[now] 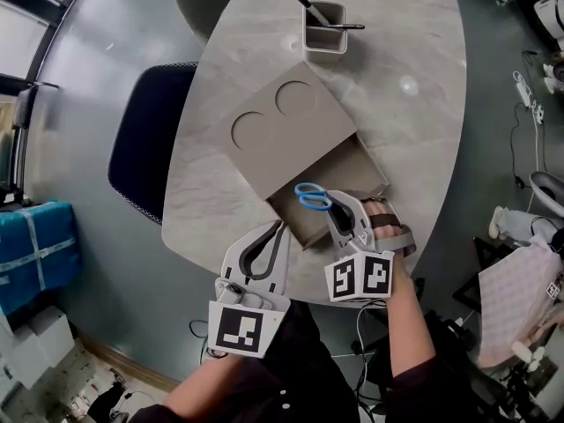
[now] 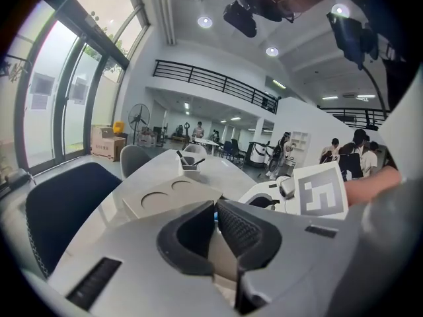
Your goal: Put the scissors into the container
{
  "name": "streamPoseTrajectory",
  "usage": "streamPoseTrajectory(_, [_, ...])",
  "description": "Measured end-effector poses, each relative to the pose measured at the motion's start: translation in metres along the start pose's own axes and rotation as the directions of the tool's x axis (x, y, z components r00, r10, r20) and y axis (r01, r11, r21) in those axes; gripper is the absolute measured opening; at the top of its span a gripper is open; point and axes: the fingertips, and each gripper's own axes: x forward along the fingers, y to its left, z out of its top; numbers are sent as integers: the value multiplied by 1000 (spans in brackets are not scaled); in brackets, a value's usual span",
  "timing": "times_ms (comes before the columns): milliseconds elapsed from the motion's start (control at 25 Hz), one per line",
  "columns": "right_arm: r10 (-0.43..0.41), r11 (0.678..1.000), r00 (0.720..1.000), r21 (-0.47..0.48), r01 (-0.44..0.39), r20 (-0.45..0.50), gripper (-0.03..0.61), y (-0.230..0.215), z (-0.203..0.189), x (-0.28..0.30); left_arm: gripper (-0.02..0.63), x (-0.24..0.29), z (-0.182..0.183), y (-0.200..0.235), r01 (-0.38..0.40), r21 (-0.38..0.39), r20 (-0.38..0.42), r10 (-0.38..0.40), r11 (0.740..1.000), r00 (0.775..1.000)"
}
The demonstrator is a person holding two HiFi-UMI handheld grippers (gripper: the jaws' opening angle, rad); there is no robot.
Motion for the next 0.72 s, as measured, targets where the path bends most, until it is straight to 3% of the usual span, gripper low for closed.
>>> streamPoseTrajectory(240, [79,988,995,-129,-86,-56,35,16,-11,28,26,6,-22,9,-3,-18,-32,2,1000,999])
streamPoseTrajectory(720, [110,980,991,-160,-120,-69,36,26,-12,50,26,5,-41,19,-28,-28,-66,26,999,998])
